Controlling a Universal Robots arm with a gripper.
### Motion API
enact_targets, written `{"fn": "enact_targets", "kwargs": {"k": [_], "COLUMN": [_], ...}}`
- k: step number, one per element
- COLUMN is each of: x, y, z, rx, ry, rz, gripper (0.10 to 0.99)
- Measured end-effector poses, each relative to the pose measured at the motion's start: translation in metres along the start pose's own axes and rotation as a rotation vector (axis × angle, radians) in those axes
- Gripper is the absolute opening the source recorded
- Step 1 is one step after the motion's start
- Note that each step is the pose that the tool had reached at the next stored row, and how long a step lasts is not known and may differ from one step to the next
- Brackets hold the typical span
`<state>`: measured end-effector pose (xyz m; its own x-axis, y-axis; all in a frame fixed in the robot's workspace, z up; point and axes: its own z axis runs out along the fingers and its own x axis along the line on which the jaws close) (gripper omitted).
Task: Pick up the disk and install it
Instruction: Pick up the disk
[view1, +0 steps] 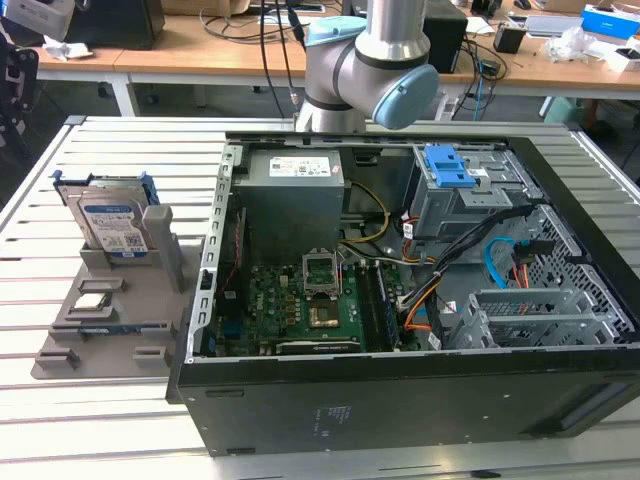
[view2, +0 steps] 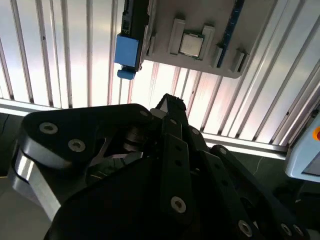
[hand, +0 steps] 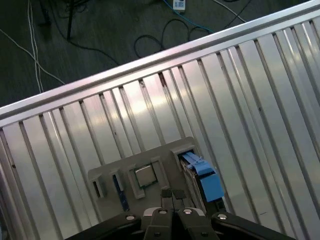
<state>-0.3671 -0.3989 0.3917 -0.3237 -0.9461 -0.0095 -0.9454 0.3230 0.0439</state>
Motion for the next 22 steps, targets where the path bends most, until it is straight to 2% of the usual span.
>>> {"fn": "enact_targets", "kwargs": {"k": [6,17,22], "x": [0.0000,0.0000,0.0000], "y": [0.0000,0.0000,0.0000], "z": [0.0000,0.0000,0.0000], "rx": [-0.001,-0.002,-0.003], "ry": [0.0050,0.0112,0.0130], "rz": [-0.114,-0.253,-0.295], "gripper": [0.106,0.106,0.106]}}
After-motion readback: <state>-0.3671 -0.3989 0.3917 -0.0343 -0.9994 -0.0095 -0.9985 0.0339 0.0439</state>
